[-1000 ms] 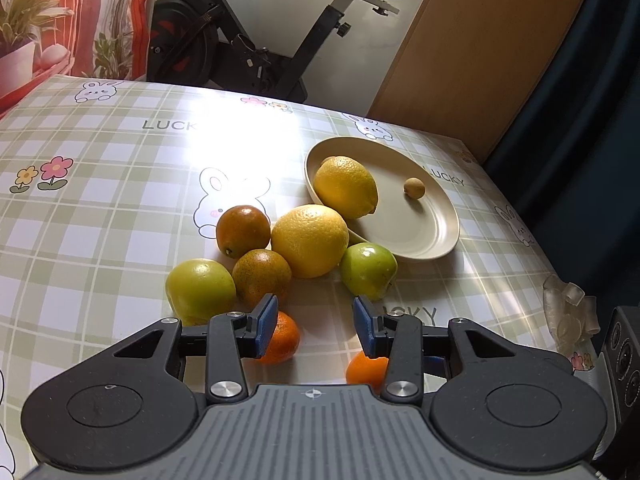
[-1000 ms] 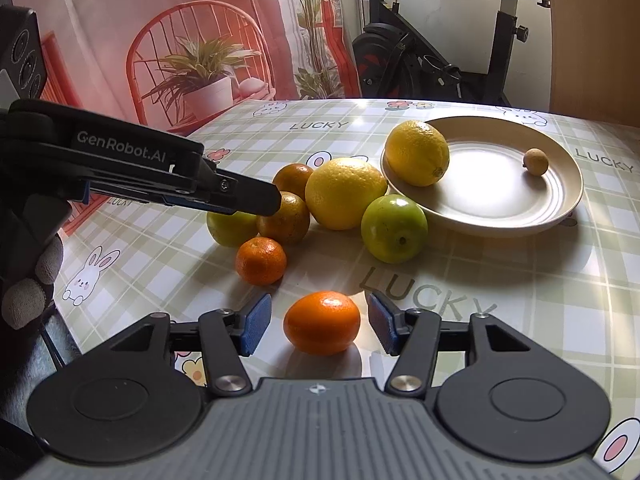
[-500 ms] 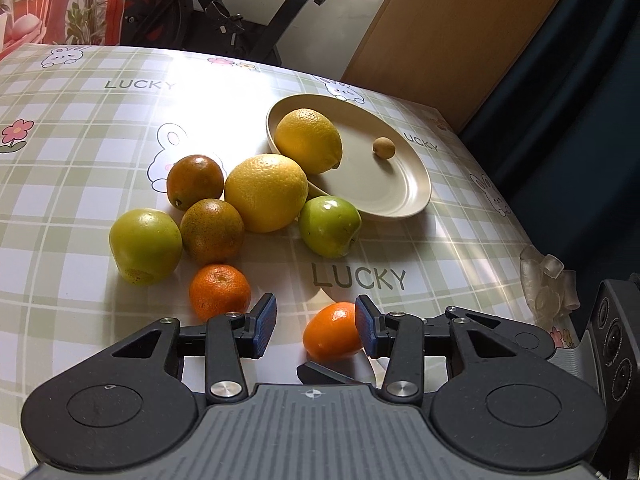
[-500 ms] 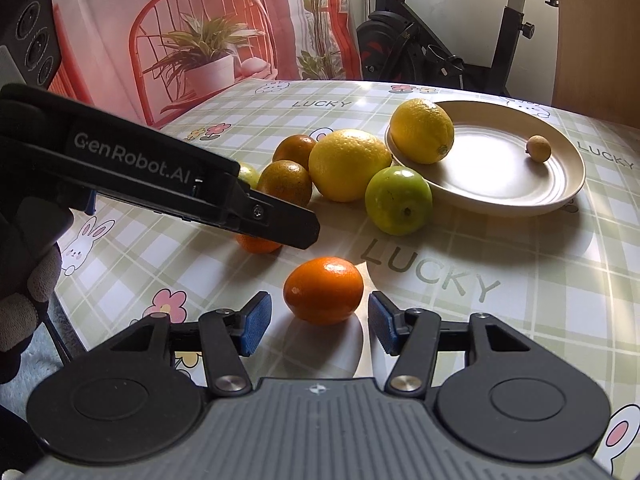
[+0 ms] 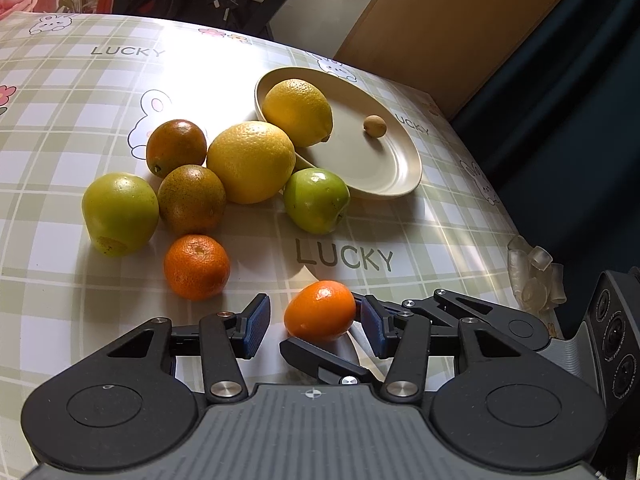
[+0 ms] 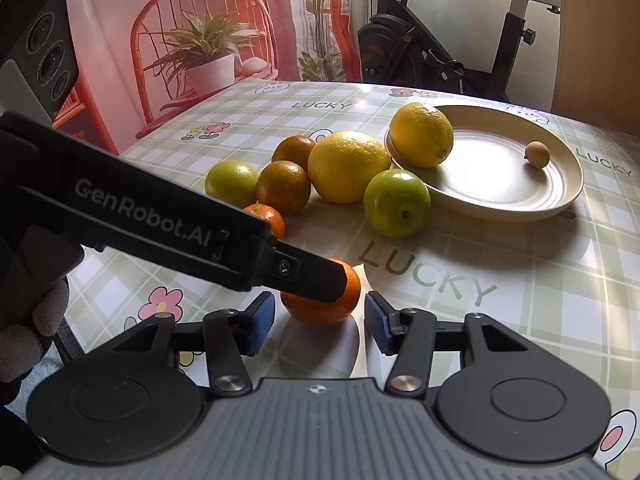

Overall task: Organize fruits
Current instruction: 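Close the right gripper on the tangerine and lift it, then carry the tangerine in the right gripper over the beige plate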

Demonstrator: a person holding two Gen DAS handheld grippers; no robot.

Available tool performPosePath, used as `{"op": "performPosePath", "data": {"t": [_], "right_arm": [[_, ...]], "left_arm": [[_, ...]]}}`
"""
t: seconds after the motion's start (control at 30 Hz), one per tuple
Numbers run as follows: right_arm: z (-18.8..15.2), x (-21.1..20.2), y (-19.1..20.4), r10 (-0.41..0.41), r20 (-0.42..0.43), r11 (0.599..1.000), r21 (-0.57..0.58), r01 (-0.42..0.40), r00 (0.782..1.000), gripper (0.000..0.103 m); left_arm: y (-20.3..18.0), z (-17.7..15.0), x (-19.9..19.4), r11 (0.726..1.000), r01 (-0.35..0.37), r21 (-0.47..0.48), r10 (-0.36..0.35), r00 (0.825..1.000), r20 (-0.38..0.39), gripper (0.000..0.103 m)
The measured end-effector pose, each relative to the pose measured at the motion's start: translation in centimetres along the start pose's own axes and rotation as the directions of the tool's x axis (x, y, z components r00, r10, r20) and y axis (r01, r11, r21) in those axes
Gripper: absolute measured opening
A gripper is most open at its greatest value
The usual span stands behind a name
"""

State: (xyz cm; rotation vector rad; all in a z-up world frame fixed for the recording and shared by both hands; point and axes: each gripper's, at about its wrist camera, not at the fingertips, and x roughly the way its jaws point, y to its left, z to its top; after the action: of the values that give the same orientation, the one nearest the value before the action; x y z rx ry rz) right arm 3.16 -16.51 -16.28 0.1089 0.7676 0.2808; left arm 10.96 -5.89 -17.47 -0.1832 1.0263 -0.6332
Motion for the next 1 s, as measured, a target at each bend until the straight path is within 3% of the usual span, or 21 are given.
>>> {"op": "performPosePath", "data": {"t": [0.3, 0.5, 0.67, 1.0], "right_arm": [[0.0, 0.1, 0.1, -0.002, -0.001, 1.000, -0.007, 0.002, 1.000, 0.047], [0.0, 0.1, 0.2, -0.001, 0.003, 1.000, -0.010, 0.001, 1.000, 0.046], [0.2, -0.4, 0.1, -0.004, 0.025, 1.000, -0.011, 0.005, 1.000, 0.046], [3.5, -2.9, -0.4, -0.022, 0.128, 0.999, -0.047, 0.028, 0.992, 0.045]], "left_arm": [[0.0, -0.1, 0.8, 1.000, 0.009, -0.010, -0.009, 1.000, -0.008, 0.052], [-0.1, -0.2, 0.8, 1.000, 0.017, -0.006, -0.017, 1.000, -0.005, 0.043], [-0.5, 0.2, 0.2, 0.999, 0.022, 0.026, -0.023, 1.000, 0.017, 0.043], [-4.0, 4.0, -2.9, 0.987, 0.001, 0.160, -0.024, 0.989, 0.143, 0.042]]}}
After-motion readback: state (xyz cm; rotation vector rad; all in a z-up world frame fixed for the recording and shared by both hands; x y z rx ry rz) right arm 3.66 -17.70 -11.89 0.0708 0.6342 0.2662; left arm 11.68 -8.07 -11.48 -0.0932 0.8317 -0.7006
